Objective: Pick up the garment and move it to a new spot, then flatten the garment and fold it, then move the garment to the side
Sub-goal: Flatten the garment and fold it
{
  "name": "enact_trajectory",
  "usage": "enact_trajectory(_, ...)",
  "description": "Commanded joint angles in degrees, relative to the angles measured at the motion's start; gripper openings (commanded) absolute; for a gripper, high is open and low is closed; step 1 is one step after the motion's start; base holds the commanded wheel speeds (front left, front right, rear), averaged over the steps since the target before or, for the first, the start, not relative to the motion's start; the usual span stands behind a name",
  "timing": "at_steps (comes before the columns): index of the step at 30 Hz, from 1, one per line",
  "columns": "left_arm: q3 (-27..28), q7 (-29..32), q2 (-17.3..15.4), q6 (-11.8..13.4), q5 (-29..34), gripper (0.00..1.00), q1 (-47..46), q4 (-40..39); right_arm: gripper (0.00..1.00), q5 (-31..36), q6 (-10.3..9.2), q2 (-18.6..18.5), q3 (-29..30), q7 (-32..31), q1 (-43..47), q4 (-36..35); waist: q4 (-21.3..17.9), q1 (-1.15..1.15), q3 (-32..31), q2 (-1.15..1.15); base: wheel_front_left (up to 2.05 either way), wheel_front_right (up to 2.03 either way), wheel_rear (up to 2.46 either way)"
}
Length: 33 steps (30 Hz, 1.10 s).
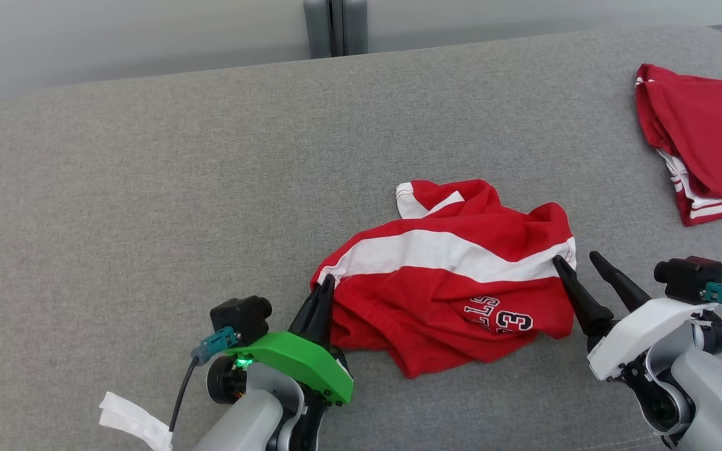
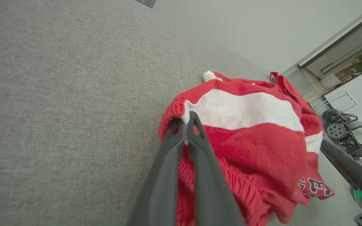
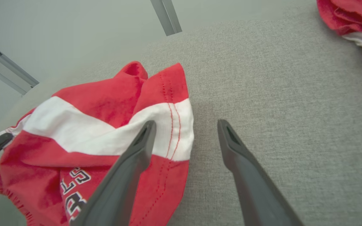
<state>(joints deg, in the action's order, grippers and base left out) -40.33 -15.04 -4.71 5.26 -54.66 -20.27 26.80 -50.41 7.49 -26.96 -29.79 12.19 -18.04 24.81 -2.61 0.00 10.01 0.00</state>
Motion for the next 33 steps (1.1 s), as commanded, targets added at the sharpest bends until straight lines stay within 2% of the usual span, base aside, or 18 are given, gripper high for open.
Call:
enact_trajectory(1, 0.09, -0.15, 0.0, -0.34, 0.63, 0.0, 0.81, 0.29, 0.57, -2.14, 0.01, -1.01, -2.15, 0.17, -1.05, 0.62, 0.46, 0.0, -0.21, 0.0, 0.0, 0.0, 0.0)
enact_trajectory(2, 0.08, -0.14, 0.09, -0.41, 0.75, 0.0, 0.89, 0.4, 0.47, -3.13, 0.01, -1.3, -3.04, 0.32, -1.44, 0.74, 0.58, 0.0, -0.29, 0.0, 0.0, 0.0, 0.0)
enact_trajectory(3, 0.07, -0.15, 0.2, -0.56, 0.98, 0.0, 0.99, 0.56, 0.14, -4.85, 0.01, -1.85, -4.67, 0.6, -1.98, 0.77, 0.79, 0.0, -0.44, 0.0, 0.0, 0.0, 0.0)
enact_trajectory(4, 0.04, -0.14, 0.28, -0.64, 1.06, 0.0, 1.06, 0.75, 0.0, -6.29, 0.0, -2.47, -5.96, 0.84, -2.35, 0.7, 1.01, 0.0, -0.6, 0.0, 0.0, 0.0, 0.0)
enact_trajectory(11, 0.82, -0.16, 0.4, -1.84, 1.72, 0.0, 1.86, 1.59, 0.0, -11.5, 0.01, -7.07, -10.41, 2.85, -3.61, -1.72, 1.62, 0.0, -1.72, 0.0, 0.0, 0.0, 0.0)
enact_trajectory(16, 0.92, 0.08, -2.06, -3.24, 2.63, 0.0, 1.37, 0.62, 0.0, -12.68, 0.01, -9.28, -7.95, 2.96, -3.5, -4.02, 1.36, 0.0, -1.98, 0.0, 0.0, 0.0, 0.0)
enact_trajectory(18, 0.88, 0.82, -3.14, -3.58, 2.9, 0.0, 0.71, -0.01, 0.0, -15.78, 0.01, -9.62, -8.99, 2.81, -2.69, -5.05, 1.37, 0.0, -1.59, 0.0, 0.0, 0.0, 0.0)
enact_trajectory(19, 0.89, 1.27, -3.72, -3.64, 2.98, 0.0, 0.4, -0.37, 1.0, -17.78, 0.02, -9.95, -10.39, 1.28, -2.6, -6.4, 1.45, 0.0, -1.14, 0.0, 0.0, 0.0, 0.0)
enact_trajectory(27, 1.81, 2.82, -7.74, -2.66, 3.53, 0.0, -1.55, -1.37, 1.0, -26.22, 0.01, -14.8, -18.15, -3.04, -5.98, -13.37, 2.82, 0.0, 2.06, 0.0, 0.0, 0.0, 0.0)
enact_trajectory(32, 1.8, 2.76, -7.97, -2.52, 3.74, 0.0, -1.96, -1.64, 1.0, -28.89, 0.01, -15.6, -21.68, -3.95, -7.53, -14.42, 3.56, 0.0, 2.7, 0.0, 0.0, 0.0, 0.0)
enact_trajectory(33, 1.72, 2.71, -7.89, -2.5, 3.79, 0.0, -1.99, -1.6, 0.94, -29.38, 0.01, -15.71, -22.36, -3.78, -7.66, -14.67, 3.72, 0.0, 2.73, 0.0, 0.0, 0.0, 0.0)
